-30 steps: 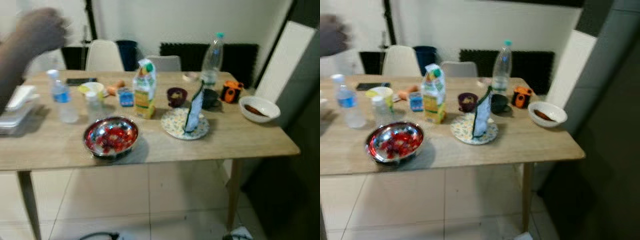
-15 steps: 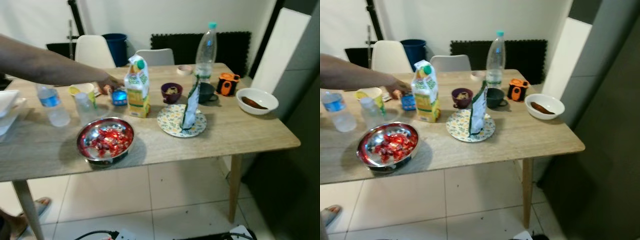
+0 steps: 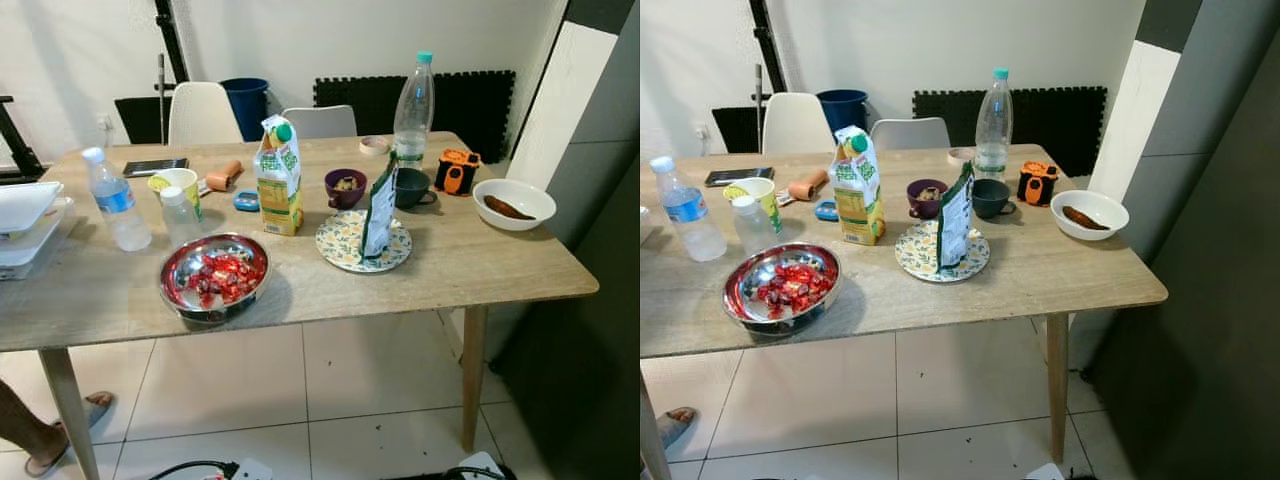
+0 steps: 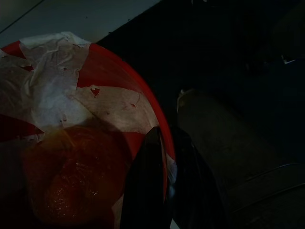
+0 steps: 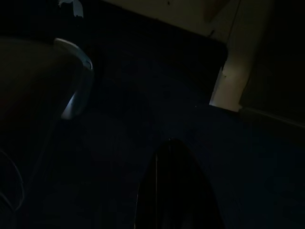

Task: Restocking fridge

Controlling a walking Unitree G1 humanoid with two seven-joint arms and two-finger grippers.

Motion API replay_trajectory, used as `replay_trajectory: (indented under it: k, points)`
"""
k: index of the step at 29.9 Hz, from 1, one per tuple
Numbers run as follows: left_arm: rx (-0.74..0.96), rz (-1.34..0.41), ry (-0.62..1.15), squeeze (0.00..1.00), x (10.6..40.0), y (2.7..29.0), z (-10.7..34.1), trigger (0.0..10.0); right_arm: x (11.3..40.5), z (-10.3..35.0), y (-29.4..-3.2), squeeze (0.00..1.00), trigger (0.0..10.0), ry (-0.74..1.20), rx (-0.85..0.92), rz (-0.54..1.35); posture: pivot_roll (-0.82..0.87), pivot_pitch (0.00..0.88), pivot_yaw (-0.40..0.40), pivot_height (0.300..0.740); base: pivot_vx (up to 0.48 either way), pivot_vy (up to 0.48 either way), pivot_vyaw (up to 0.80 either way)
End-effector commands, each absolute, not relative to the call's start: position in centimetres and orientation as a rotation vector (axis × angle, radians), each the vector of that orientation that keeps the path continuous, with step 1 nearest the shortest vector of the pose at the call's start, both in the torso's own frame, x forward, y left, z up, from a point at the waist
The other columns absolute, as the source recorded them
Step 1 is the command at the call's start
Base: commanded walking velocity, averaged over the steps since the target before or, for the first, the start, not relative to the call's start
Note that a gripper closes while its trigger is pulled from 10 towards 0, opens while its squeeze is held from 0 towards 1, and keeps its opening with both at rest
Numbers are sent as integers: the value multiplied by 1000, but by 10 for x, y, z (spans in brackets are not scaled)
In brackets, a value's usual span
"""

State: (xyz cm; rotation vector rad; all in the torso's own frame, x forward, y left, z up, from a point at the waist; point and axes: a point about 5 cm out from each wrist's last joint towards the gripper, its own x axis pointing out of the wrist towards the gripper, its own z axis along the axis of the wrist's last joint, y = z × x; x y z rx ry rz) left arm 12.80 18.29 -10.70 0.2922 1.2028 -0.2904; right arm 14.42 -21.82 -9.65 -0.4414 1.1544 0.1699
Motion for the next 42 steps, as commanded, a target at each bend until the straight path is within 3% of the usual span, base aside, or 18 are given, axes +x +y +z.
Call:
replay_trajectory:
  k: [1, 19, 34, 39, 40, 41, 42]
  points:
    - [317, -300, 1193, 0, 131, 184, -106, 10000, 143, -97, -219, 0, 10000, 1154, -453, 173, -69, 0, -14, 740, 0, 0, 0]
    - [320, -227, 1189, 0, 133, 200, -103, 10000, 143, -98, -211, 0, 10000, 1141, -462, 196, -56, 4, -9, 740, 0, 0, 0]
    - [313, -175, 1181, 0, 136, 214, -100, 10000, 171, -86, -218, 0, 10000, 1071, -482, 178, -43, 0, -13, 740, 0, 0, 0]
    - [335, -160, 1178, 0, 139, 227, -96, 10000, 177, -85, -205, 0, 10000, 1050, -472, 193, -68, 29, -18, 740, 0, 0, 0]
    - [326, -142, 1176, 0, 139, 228, -96, 10000, 177, -86, -201, 0, 10000, 1046, -470, 208, -63, 94, -22, 740, 0, 0, 0]
    - [326, -142, 1176, 0, 139, 228, -96, 10000, 177, -86, -201, 0, 10000, 1046, -470, 208, -63, 94, -22, 740, 0, 0, 0]
    - [314, -134, 1170, 0, 140, 226, -96, 10000, 173, -88, -198, 0, 10000, 1049, -481, 237, -51, 33, -35, 740, 0, 0, 0]
